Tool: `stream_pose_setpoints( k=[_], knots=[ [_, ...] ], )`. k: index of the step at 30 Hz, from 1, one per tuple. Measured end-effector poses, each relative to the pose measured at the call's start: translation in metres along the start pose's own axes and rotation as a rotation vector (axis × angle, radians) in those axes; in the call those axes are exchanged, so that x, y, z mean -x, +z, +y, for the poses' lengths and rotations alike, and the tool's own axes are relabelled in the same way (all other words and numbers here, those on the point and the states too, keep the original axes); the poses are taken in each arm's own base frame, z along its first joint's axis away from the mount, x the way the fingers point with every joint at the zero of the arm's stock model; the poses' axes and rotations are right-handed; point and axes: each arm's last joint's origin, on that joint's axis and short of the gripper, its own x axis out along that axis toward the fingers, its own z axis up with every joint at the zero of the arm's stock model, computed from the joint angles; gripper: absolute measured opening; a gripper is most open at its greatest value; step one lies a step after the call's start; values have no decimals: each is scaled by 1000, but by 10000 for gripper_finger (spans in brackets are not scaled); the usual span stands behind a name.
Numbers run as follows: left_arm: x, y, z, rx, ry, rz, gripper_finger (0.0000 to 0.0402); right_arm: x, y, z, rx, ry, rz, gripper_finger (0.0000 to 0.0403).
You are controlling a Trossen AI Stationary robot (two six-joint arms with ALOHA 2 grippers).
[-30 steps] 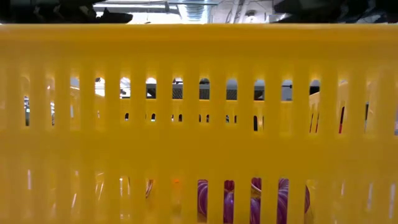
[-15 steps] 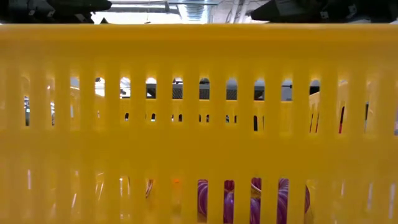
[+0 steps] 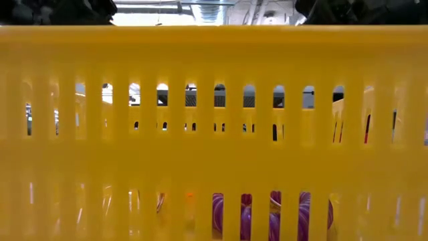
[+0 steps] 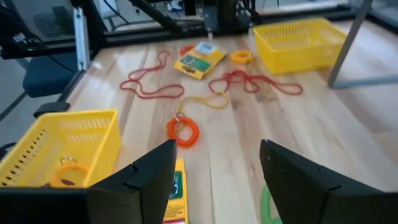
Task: Pick & Place Office Desk Supplies
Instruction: Put the yellow crayon box into the top yellow bin
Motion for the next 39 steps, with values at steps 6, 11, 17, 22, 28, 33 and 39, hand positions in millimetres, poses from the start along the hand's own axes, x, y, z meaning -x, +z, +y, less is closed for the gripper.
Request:
stream_pose_setpoints(
  k=[6, 11, 17, 22, 28, 33, 39],
  knots=[
    [-19, -10, 4, 93, 0, 44, 222, -7, -16, 8, -25, 11, 70, 227],
    [-34, -17, 4, 241, -87, 70, 222, -10, -27, 12, -4, 11, 122, 227],
    [-52, -25, 6, 431, -116, 91, 222, -12, -30, 6, 4, -17, 153, 227],
    [-79, -22, 5, 542, -109, 147, 222, -13, -31, 4, 23, -24, 166, 227],
    [-108, -17, -2, 676, -147, 208, 222, -10, -34, 11, 41, -4, 184, 227],
    [-118, -25, -6, 765, -120, 251, 222, -7, -37, 17, 63, -14, 182, 227],
    [-129, -31, -7, 814, 4, 300, 222, -3, -40, 24, 92, -51, 171, 227]
  ],
)
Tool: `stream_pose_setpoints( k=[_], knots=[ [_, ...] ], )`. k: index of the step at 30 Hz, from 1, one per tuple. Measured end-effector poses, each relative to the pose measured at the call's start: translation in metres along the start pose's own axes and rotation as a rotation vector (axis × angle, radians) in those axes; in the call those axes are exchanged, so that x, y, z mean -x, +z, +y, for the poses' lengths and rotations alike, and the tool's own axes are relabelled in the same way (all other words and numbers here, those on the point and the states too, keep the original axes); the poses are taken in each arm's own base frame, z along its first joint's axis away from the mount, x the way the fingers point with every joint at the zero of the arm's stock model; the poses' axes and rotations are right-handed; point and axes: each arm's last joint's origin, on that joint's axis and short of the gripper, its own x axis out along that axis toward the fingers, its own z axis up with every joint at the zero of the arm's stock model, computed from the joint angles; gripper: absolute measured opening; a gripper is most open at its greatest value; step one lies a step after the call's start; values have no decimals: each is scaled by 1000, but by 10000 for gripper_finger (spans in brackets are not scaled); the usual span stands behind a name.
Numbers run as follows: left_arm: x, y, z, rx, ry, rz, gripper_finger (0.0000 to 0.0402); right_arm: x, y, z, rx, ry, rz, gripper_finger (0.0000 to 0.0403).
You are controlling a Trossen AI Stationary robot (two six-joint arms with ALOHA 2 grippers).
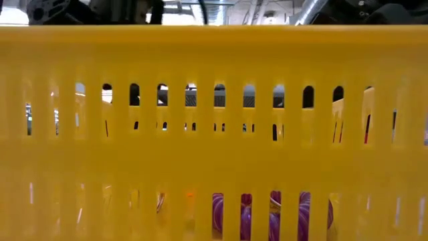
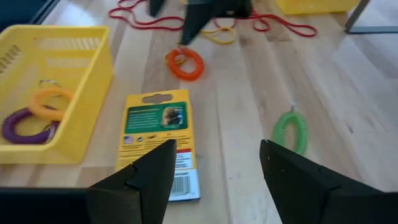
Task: Pick & Place Office Desk Supplies
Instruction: Put the yellow crayon box into the top yellow bin
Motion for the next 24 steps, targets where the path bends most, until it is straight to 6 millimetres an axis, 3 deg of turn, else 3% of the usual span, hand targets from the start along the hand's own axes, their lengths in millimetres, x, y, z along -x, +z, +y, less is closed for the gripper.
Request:
stream_pose_setpoints(
  k=[11, 19, 24],
  knots=[
    [-9, 3, -17, 21, 126, -17, 222, 5, -6, 9, 16, 12, 18, 227],
    [-14, -5, -14, 74, 179, -42, 222, 7, -8, 14, 31, 26, 24, 227],
    [-32, -7, -9, 99, 169, -2, 222, 8, -9, 14, 38, 27, 32, 227]
  ],
)
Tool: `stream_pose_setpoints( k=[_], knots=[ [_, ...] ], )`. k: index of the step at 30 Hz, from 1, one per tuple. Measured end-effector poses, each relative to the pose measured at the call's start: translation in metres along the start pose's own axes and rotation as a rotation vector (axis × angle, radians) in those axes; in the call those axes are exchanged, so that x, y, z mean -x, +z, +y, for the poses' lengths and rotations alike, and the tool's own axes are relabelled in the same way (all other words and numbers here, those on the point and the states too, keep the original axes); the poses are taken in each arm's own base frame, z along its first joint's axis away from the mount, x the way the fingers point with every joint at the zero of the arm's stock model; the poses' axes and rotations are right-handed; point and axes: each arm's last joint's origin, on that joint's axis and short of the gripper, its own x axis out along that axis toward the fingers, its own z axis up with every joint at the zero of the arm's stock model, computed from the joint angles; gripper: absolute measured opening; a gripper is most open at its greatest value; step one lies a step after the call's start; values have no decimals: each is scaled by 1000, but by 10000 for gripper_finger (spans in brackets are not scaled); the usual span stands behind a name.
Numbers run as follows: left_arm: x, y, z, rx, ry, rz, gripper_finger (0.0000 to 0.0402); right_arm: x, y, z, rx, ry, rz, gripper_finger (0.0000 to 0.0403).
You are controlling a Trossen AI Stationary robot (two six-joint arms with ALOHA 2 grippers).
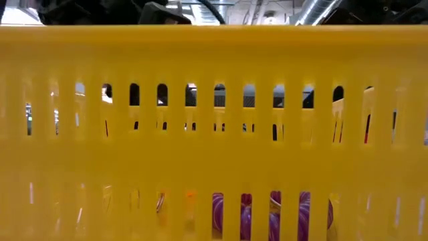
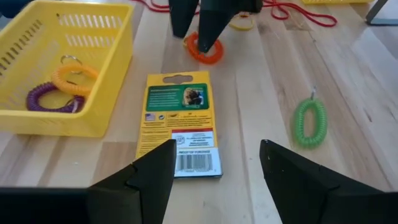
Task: Pick & Place Office Desk Supplies
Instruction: Put the yellow crayon box into the top yellow bin
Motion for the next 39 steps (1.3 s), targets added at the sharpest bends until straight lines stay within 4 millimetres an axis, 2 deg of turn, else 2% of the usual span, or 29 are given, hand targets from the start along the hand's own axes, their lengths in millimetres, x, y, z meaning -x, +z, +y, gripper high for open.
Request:
stream_pose_setpoints(
  k=[5, 12, 33, 39],
  knots=[
    [-15, 4, -9, -11, -35, 28, 222, 1, -2, 2, -1, 5, 5, 227],
    [-25, 3, -8, -7, -21, 44, 222, 2, -3, 2, -10, 5, 16, 227],
    [-23, 3, -1, 4, 49, 57, 222, 2, -5, 2, -22, 0, 29, 227],
    [-24, 6, -8, -29, 34, 33, 222, 2, -5, 2, -22, 0, 29, 227]
  ],
)
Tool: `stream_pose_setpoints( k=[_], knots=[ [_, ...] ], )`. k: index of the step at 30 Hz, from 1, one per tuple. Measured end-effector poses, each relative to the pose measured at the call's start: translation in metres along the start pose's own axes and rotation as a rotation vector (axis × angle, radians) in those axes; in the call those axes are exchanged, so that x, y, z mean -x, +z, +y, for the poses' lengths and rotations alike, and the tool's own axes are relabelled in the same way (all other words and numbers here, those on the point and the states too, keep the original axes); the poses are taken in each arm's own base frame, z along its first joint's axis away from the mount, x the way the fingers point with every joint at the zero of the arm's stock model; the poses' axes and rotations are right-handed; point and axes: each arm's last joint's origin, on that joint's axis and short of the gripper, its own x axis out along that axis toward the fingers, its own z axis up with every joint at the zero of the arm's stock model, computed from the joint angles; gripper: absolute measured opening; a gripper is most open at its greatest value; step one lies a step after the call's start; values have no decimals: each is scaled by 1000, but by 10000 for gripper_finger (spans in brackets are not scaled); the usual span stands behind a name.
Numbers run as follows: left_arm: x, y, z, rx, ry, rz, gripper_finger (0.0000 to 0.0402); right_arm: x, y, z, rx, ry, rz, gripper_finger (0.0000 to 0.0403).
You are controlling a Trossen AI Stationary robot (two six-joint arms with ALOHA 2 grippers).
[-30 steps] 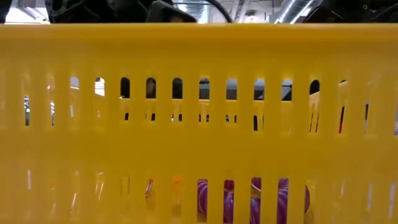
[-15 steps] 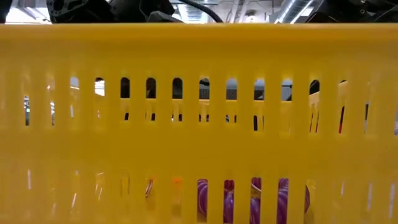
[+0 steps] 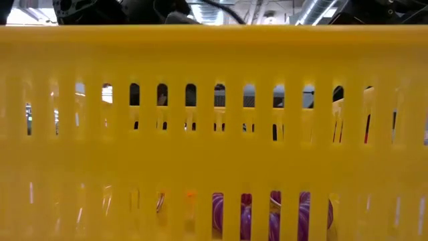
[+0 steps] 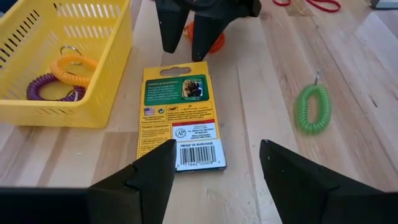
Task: Pick & Place Office Desk Supplies
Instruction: Put the yellow crayon box into the top yellow bin
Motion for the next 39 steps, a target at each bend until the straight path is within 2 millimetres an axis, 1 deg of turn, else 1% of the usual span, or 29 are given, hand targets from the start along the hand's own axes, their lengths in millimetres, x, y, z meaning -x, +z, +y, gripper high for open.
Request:
stream_pose_setpoints(
  k=[2, 15, 26, 31, 39],
  knots=[
    [0, 1, -2, -14, 4, 1, 222, 0, 0, 0, 0, 0, 0, 227],
    [-3, 0, 2, -17, 50, 5, 222, 0, 0, 0, 0, 0, 1, 227],
    [-11, 1, 4, -14, 11, 6, 220, 0, 0, 0, -2, -1, 3, 227],
    [-15, 2, 4, -13, 10, 18, 189, 0, -1, 0, -5, -2, 5, 227],
    [-16, 2, 5, -16, 16, 21, 107, 0, -1, 0, -5, -2, 7, 227]
  ],
)
